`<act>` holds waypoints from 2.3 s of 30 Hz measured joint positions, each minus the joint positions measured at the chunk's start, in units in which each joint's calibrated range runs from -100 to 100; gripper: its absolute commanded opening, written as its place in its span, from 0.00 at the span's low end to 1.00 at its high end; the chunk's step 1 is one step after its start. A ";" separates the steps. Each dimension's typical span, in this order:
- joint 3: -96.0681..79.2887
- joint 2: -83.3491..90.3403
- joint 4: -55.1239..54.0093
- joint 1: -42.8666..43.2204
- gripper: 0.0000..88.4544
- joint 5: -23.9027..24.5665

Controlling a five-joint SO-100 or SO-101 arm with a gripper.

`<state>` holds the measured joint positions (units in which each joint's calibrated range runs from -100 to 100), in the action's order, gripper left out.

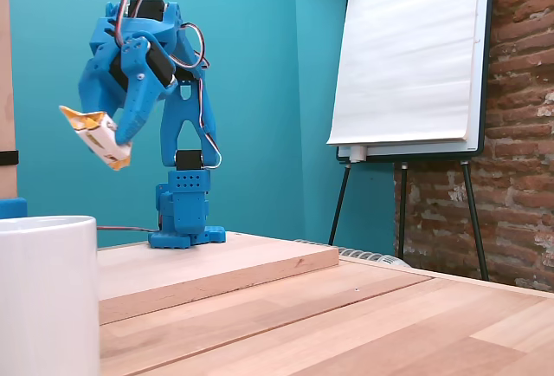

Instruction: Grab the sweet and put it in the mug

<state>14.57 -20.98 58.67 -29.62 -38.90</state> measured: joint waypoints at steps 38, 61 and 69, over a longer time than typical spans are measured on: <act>25.91 -23.07 -7.24 -5.39 0.20 -0.29; -40.61 22.34 -8.22 4.95 0.04 -0.44; -74.76 48.05 -8.30 16.40 0.04 -0.49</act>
<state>-60.20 27.07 50.37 -13.22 -39.39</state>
